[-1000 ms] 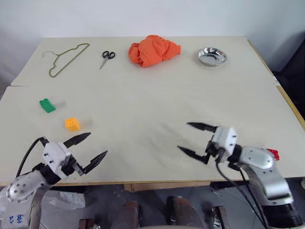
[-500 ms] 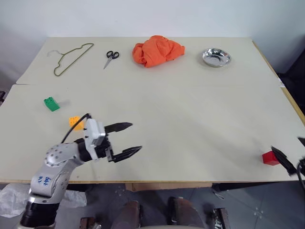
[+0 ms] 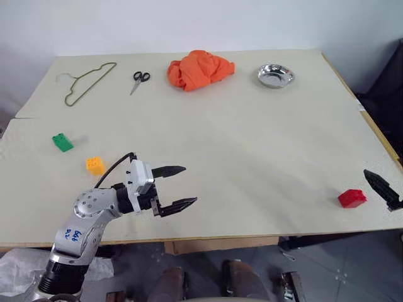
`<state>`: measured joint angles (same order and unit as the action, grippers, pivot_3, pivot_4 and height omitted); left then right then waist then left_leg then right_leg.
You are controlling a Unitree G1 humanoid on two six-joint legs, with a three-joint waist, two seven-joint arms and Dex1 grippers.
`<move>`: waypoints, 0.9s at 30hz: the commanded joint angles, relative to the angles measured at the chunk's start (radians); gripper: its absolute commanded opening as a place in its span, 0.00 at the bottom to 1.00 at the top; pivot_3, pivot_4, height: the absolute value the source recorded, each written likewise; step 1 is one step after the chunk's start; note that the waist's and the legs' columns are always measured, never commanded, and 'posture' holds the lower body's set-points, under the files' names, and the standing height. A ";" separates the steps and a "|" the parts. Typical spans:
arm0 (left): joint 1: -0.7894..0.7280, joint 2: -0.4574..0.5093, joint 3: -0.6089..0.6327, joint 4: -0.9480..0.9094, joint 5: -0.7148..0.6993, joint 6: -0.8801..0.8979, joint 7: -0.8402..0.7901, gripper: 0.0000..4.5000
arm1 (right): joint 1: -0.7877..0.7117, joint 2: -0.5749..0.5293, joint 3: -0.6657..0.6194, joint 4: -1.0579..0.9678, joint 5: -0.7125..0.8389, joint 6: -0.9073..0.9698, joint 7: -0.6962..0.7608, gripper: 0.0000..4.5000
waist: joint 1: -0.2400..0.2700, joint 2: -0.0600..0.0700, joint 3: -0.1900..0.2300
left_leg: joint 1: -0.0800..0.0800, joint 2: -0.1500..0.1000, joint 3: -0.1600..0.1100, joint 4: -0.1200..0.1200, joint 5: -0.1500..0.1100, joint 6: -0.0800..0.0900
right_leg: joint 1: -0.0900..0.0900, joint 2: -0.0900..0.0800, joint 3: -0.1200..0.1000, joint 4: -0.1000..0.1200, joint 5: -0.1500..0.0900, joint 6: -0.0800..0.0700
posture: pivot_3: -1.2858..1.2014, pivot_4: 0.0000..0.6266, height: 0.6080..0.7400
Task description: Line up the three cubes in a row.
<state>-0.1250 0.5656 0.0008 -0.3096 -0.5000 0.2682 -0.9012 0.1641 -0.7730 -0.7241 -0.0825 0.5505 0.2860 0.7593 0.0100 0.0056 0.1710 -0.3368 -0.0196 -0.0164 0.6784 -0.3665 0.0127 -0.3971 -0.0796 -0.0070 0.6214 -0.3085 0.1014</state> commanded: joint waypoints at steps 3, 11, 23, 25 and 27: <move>-0.003 0.002 0.014 -0.006 -0.001 -0.026 -0.015 1.00 | 0.022 -0.030 -0.063 -0.110 0.078 0.167 -0.056 0.99 | 0.011 0.000 0.000 | -0.001 0.000 0.000 0.000 -0.001 0.000 | 0.000 -0.001 0.000 -0.002 0.000 0.000 | 0.52 0.24 1.00; -0.007 0.001 0.002 0.025 -0.005 -0.037 -0.068 1.00 | 0.218 -0.057 -0.185 -0.340 0.158 0.500 -0.106 0.99 | 0.015 0.001 0.000 | -0.004 0.000 -0.001 -0.001 -0.004 0.003 | 0.000 -0.001 -0.001 -0.007 0.000 0.000 | 0.52 0.24 1.00; -0.040 -0.022 -0.019 0.070 0.008 -0.055 -0.090 1.00 | 0.484 0.104 -0.327 -0.226 0.043 0.360 -0.053 0.99 | 0.014 0.001 0.000 | -0.004 0.000 0.000 -0.006 -0.005 0.005 | 0.000 -0.001 -0.001 -0.012 0.000 0.001 | 0.52 0.24 1.00; -0.040 -0.020 -0.015 0.074 0.009 -0.058 -0.093 1.00 | 0.511 0.129 -0.339 -0.174 0.013 0.279 -0.030 0.99 | 0.015 0.001 0.000 | -0.003 -0.001 0.000 -0.009 -0.005 0.005 | 0.000 -0.001 0.000 -0.014 0.000 0.001 | 0.52 0.24 1.00; -0.041 -0.016 -0.010 0.082 0.010 -0.062 -0.098 1.00 | 0.511 0.140 -0.335 -0.202 0.041 0.267 -0.009 0.99 | 0.013 0.002 -0.001 | -0.002 -0.001 0.000 -0.012 -0.005 0.004 | 0.000 -0.001 0.000 -0.015 0.000 0.001 | 0.52 0.24 1.00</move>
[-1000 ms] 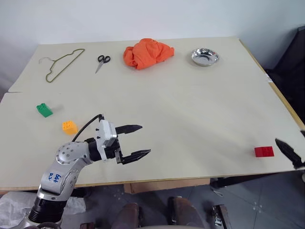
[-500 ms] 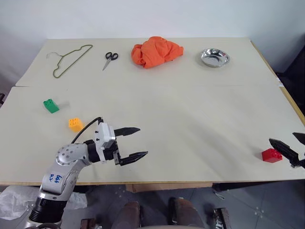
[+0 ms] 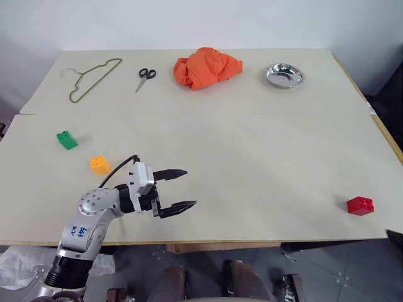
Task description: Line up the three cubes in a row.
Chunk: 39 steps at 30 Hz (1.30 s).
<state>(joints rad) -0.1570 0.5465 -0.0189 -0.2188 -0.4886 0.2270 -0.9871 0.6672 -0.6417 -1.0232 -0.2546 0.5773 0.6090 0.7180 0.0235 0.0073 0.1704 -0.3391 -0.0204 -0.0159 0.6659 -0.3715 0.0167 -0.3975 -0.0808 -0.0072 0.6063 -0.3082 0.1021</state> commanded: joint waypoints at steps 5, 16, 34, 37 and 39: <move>-0.020 0.004 0.013 0.003 0.002 -0.021 -0.019 1.00 | -0.071 -0.002 0.026 -0.142 0.101 0.032 -0.012 0.99 | -0.025 0.000 0.000 | 0.002 0.001 0.001 -0.001 0.001 -0.002 | 0.000 0.001 0.001 0.001 0.000 0.000 | 0.52 0.24 1.00; 0.001 0.015 0.022 -0.022 0.000 -0.016 -0.010 1.00 | -0.315 -0.050 0.185 -0.192 0.129 0.275 -0.263 0.99 | -0.012 0.000 0.000 | 0.001 0.001 -0.001 -0.001 0.003 -0.004 | 0.000 0.001 -0.001 0.002 0.000 0.000 | 0.52 0.24 1.00; 0.020 0.026 0.049 -0.050 0.006 -0.018 0.030 1.00 | -0.429 -0.054 0.380 -0.083 -0.022 0.209 -0.279 0.48 | -0.002 0.000 0.000 | 0.001 0.000 -0.001 0.000 0.003 -0.004 | 0.000 0.001 -0.001 0.002 0.000 0.000 | 0.52 0.24 1.00; 0.036 0.032 0.060 -0.065 0.005 -0.018 0.041 1.00 | -0.476 -0.075 0.407 -0.085 -0.001 0.192 -0.225 0.34 | -0.003 0.000 0.000 | 0.001 0.000 0.000 0.000 0.003 -0.004 | 0.000 0.001 -0.001 0.002 0.000 0.000 | 0.52 0.24 1.00; 0.054 0.038 0.080 -0.075 0.002 -0.015 0.052 1.00 | -0.554 -0.133 0.495 -0.132 0.010 0.141 -0.115 0.34 | -0.019 0.001 0.000 | 0.001 0.000 0.000 0.000 0.003 -0.004 | 0.000 0.001 -0.001 0.003 0.000 0.000 | 0.52 0.24 1.00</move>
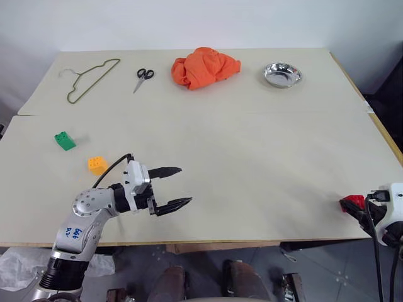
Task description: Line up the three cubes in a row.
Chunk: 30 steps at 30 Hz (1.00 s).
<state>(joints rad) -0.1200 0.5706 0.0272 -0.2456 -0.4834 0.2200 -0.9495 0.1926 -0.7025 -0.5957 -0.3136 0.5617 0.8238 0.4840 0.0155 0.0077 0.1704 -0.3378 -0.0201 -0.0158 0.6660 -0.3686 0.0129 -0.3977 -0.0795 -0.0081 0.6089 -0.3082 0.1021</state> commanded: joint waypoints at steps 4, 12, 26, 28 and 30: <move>0.063 0.017 0.068 -0.067 -0.013 -0.006 0.032 1.00 | -0.361 -0.132 0.383 -0.067 -0.040 -0.297 0.408 0.34 | -0.044 0.000 0.001 | 0.001 0.001 0.002 0.000 0.001 -0.001 | 0.000 0.001 0.001 0.001 0.000 0.000 | 0.52 0.24 1.00; 0.177 0.031 0.127 -0.113 -0.012 -0.010 0.055 1.00 | -0.862 -0.017 0.902 0.414 -0.337 -0.598 0.809 0.34 | -0.037 -0.005 0.004 | -0.001 0.001 -0.003 0.000 0.003 -0.002 | -0.001 0.000 -0.004 0.001 -0.001 -0.001 | 0.52 0.24 1.00; 0.348 0.047 0.269 -0.188 -0.039 -0.022 0.081 1.00 | -0.979 0.143 0.963 0.712 -0.481 -0.799 0.844 0.34 | -0.038 -0.005 0.004 | -0.021 -0.001 -0.006 0.018 -0.002 0.000 | -0.015 -0.002 -0.011 0.011 -0.001 -0.001 | 0.52 0.24 1.00; 0.352 0.058 0.285 -0.169 -0.039 -0.034 0.061 1.00 | -0.979 0.147 0.965 0.716 -0.491 -0.802 0.839 0.34 | -0.038 -0.005 0.004 | -0.020 -0.001 -0.006 0.018 -0.002 -0.001 | -0.015 -0.002 -0.011 0.011 -0.001 -0.001 | 0.52 0.24 1.00; 0.346 0.067 0.290 -0.158 -0.039 -0.036 0.050 1.00 | -0.987 0.148 0.965 0.709 -0.485 -0.783 0.857 0.34 | -0.038 -0.005 0.004 | -0.020 0.000 -0.006 0.018 -0.001 -0.002 | -0.016 -0.002 -0.011 0.011 -0.001 -0.001 | 0.52 0.24 1.00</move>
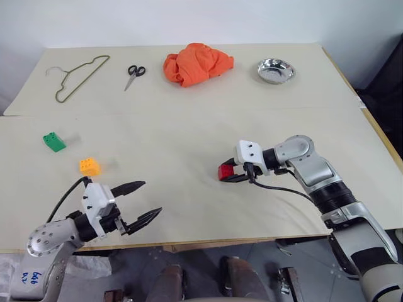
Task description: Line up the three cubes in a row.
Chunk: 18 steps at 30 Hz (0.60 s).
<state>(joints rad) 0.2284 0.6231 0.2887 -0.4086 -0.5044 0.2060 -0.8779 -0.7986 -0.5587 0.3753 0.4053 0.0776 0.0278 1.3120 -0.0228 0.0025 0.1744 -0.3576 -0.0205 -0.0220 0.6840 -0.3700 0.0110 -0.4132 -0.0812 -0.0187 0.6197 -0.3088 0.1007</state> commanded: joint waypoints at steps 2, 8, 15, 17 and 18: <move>-0.010 0.018 0.030 0.010 -0.018 -0.022 -0.024 1.00 | -0.006 0.004 -0.006 -0.022 0.011 0.048 0.054 0.34 | -0.001 0.000 0.000 | 0.001 0.000 0.000 0.000 0.000 0.000 | 0.000 0.000 0.000 0.000 0.000 0.000 | 0.52 0.24 1.00; -0.015 0.010 0.023 0.016 -0.011 -0.027 -0.022 1.00 | -0.027 0.021 -0.011 -0.003 -0.008 0.094 0.042 0.55 | -0.004 0.000 0.000 | 0.001 0.000 0.000 0.000 0.000 0.000 | 0.000 0.000 0.000 0.002 0.000 0.000 | 0.52 0.24 1.00; 0.016 -0.017 0.059 -0.001 -0.011 -0.044 0.017 1.00 | -0.031 0.018 -0.079 -0.027 0.023 0.046 0.016 0.99 | -0.004 0.000 0.000 | 0.000 0.000 0.000 -0.001 0.000 0.000 | 0.000 0.000 0.001 0.002 0.000 0.000 | 0.52 0.24 1.00; 0.048 -0.050 0.104 -0.010 -0.017 -0.059 0.059 1.00 | -0.023 0.005 -0.125 -0.057 0.066 0.011 0.037 0.99 | -0.004 0.000 0.000 | 0.000 0.000 0.000 -0.001 0.000 0.000 | 0.000 0.000 0.001 0.002 0.000 0.000 | 0.52 0.24 1.00; 0.065 -0.070 0.131 -0.010 -0.020 -0.071 0.081 1.00 | -0.013 0.001 -0.150 -0.080 0.098 0.004 0.056 0.99 | -0.004 0.000 0.000 | 0.000 0.000 0.000 -0.001 0.000 0.000 | 0.000 0.000 0.001 0.002 0.000 0.000 | 0.52 0.24 1.00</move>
<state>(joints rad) 0.2755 0.5688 0.3639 -0.3842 -0.5051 0.1667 -0.8304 -0.8123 -0.5430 0.2837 0.3851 0.1160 0.0624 1.3433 -0.0269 0.0026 0.1746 -0.3573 -0.0205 -0.0218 0.6831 -0.3701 0.0112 -0.4134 -0.0812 -0.0182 0.6216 -0.3088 0.1007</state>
